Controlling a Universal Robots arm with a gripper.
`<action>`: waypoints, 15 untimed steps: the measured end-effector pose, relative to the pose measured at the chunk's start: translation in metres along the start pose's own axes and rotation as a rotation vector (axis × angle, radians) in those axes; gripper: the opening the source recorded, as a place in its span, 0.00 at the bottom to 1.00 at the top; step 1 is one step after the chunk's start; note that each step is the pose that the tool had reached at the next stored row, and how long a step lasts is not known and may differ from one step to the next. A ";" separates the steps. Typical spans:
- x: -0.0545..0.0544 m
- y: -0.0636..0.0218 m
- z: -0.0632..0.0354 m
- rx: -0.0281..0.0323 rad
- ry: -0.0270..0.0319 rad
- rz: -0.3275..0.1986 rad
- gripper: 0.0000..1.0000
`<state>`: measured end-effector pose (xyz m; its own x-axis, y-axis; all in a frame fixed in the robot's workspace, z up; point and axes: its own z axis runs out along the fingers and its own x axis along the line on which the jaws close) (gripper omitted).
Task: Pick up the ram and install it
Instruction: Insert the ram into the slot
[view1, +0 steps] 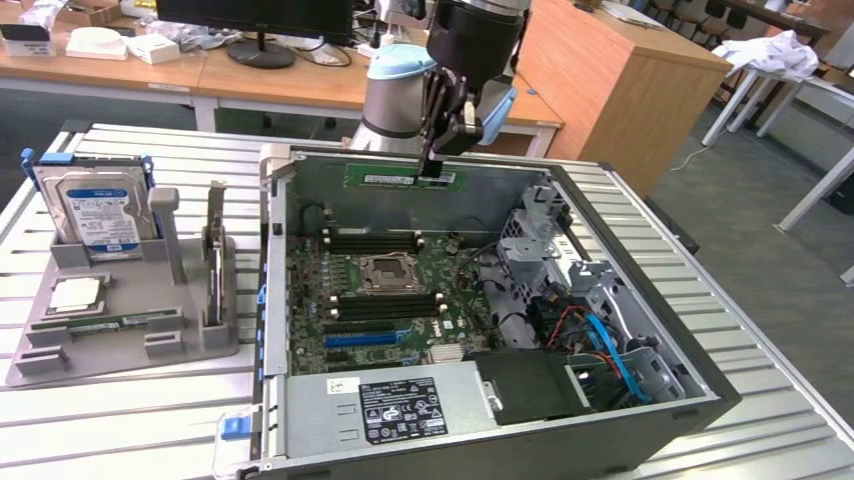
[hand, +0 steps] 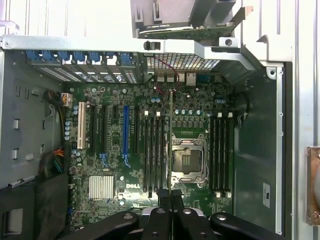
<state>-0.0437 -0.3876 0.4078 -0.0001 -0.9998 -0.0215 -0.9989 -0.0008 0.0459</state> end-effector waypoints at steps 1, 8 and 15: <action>0.000 0.0000 0.0003 0.0002 -0.0001 0.000 0.12; 0.001 -0.0003 0.0107 0.0002 0.0019 0.000 0.12; 0.004 -0.0052 0.0179 0.0002 0.0161 0.001 0.12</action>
<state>-0.0393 -0.3916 0.3896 0.0000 -1.0000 -0.0054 -0.9990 -0.0002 0.0456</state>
